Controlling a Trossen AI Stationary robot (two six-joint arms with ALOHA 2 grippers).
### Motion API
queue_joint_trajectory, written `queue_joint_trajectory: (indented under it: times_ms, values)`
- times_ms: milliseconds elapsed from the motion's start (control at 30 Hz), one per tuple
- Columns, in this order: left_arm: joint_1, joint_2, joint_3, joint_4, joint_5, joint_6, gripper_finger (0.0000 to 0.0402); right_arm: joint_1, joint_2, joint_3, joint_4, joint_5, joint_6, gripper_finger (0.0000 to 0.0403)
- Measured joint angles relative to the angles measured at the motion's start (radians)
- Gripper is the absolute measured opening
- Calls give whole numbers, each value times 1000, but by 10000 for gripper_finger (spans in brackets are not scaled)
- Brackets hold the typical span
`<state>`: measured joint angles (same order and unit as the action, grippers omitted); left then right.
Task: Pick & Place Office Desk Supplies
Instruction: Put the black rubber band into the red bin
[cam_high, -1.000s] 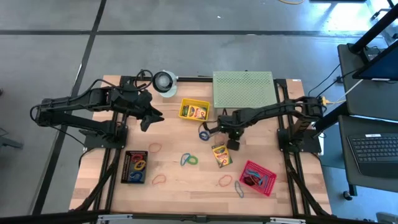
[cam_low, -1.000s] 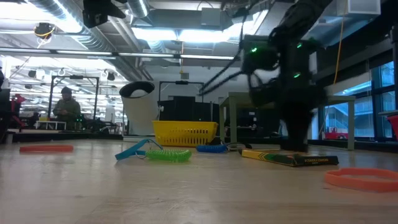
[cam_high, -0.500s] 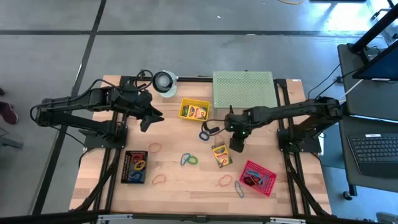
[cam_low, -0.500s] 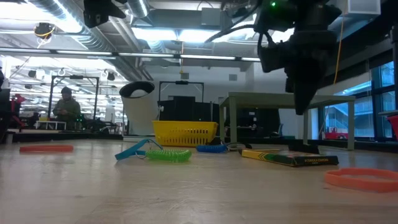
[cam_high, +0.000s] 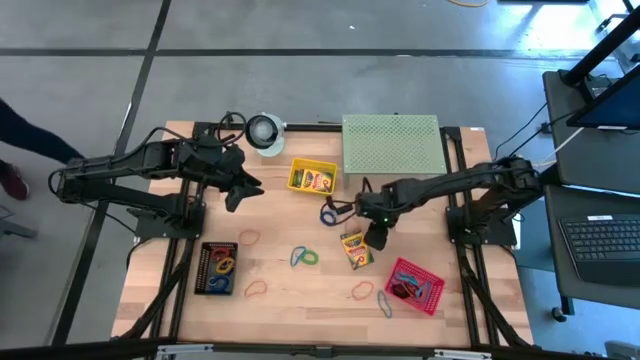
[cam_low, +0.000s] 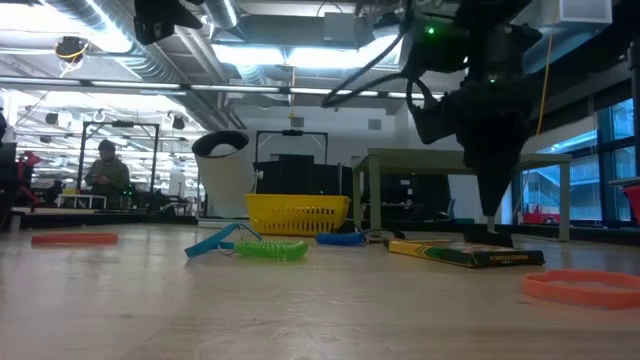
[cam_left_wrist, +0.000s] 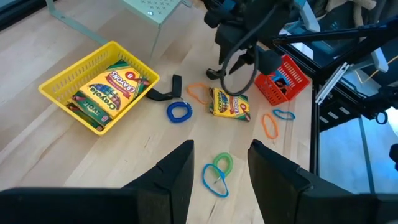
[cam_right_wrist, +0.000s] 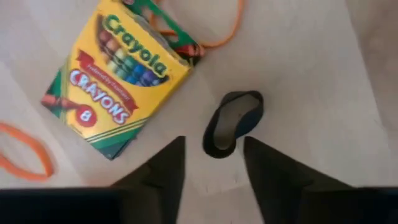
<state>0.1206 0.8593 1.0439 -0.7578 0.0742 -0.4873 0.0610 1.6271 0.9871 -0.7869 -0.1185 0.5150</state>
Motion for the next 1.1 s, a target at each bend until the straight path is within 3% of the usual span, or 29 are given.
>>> queue_joint_trajectory:
  times_ms: [200,433,600,800,1100]
  values:
    - [0,0,0,2,1,0,145,5,42,0,14,45,27,229]
    - [0,0,0,2,3,0,145,14,140,0,37,105,27,221]
    - [0,0,0,1,16,-6,145,13,174,9,22,99,66,175]
    - [0,0,0,1,18,-7,145,13,153,3,29,96,54,19]
    - [0,0,0,1,18,-12,145,27,70,-2,-48,63,107,5]
